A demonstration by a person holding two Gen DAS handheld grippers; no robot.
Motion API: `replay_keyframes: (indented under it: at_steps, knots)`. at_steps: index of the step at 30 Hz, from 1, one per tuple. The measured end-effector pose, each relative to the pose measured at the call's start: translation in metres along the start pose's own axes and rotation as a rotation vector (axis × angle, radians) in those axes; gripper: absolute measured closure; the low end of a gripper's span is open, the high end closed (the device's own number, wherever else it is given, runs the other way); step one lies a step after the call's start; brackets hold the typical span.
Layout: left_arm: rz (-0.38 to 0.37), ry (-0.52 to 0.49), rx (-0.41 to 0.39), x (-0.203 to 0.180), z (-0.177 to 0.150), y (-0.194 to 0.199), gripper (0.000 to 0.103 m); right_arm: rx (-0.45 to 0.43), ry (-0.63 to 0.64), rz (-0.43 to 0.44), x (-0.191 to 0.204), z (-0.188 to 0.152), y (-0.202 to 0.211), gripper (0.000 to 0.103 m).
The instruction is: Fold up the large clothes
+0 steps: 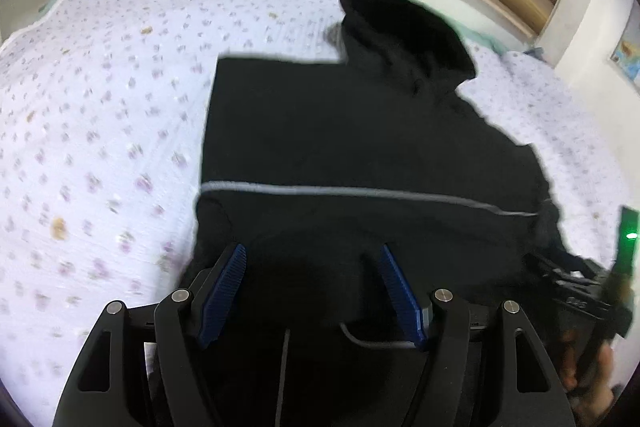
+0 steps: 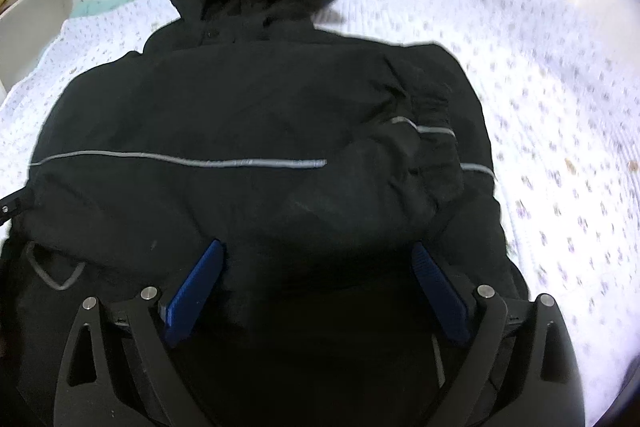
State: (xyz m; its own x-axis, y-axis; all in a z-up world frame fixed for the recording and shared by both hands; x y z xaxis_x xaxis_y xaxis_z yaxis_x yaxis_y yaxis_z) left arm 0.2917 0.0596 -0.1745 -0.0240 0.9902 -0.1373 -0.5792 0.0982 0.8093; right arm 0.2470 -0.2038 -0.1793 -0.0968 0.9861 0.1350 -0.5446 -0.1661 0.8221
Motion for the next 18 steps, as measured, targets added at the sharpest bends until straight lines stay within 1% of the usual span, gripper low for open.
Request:
replay_keyframes:
  at_steps: [2, 3, 4, 5, 6, 7, 8, 9, 10, 12, 14, 16, 18]
  knots:
    - [-0.014, -0.008, -0.009, 0.002, 0.023, 0.030, 0.032, 0.018, 0.002, -0.023, -0.007, 0.010, 0.022, 0.010]
    - [-0.014, -0.012, -0.021, 0.003, 0.036, 0.043, 0.032, 0.012, 0.015, -0.041, -0.011, 0.018, 0.034, 0.010]
    - [-0.005, -0.016, -0.041, 0.005, 0.056, 0.060, 0.032, 0.001, 0.031, -0.067, -0.015, 0.027, 0.044, 0.010]
    - [0.001, -0.017, -0.055, 0.005, 0.068, 0.068, 0.032, -0.014, 0.053, -0.106, -0.022, 0.042, 0.057, 0.010]
    - [0.005, -0.014, -0.077, 0.005, 0.084, 0.078, 0.032, -0.034, 0.077, -0.151, -0.031, 0.065, 0.072, 0.010]
    - [0.000, -0.007, -0.102, 0.004, 0.102, 0.087, 0.032, -0.046, 0.083, -0.166, -0.035, 0.078, 0.079, 0.010]
    - [-0.006, 0.000, -0.121, 0.002, 0.118, 0.092, 0.032, -0.068, 0.082, -0.180, -0.041, 0.099, 0.089, 0.010]
    - [-0.011, 0.006, -0.138, -0.002, 0.131, 0.096, 0.032, -0.106, 0.065, -0.186, -0.048, 0.129, 0.103, 0.010]
    - [-0.015, 0.016, -0.153, -0.006, 0.149, 0.097, 0.032, -0.127, 0.052, -0.181, -0.050, 0.144, 0.110, 0.010]
    - [-0.007, 0.021, -0.158, -0.014, 0.176, 0.091, 0.032, -0.183, 0.023, -0.147, -0.052, 0.187, 0.124, 0.010]
    - [0.017, -0.006, -0.141, -0.027, 0.204, 0.073, 0.032, -0.226, 0.041, -0.157, -0.050, 0.223, 0.128, 0.009]
    - [0.030, -0.043, -0.119, -0.040, 0.230, 0.045, 0.032, -0.236, 0.071, -0.166, -0.046, 0.247, 0.119, 0.009]
    - [0.021, -0.061, -0.095, -0.051, 0.253, 0.013, 0.032, -0.213, 0.084, -0.145, -0.045, 0.271, 0.093, 0.009]
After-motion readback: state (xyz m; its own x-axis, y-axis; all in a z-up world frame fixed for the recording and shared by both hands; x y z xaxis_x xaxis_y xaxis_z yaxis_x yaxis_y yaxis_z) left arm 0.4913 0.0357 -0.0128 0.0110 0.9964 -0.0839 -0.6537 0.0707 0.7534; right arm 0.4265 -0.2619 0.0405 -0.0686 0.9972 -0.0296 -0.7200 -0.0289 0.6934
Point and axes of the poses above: each gripper's, at about its wrist camera, not at the fingertips, and y roughly against the way its jaws point, x to its left, z to its top, the point moved 9 cm from there along -y, roughly the way its jaws point, and after that the axes turned 7 degrees about z, right-handed, at the moved point
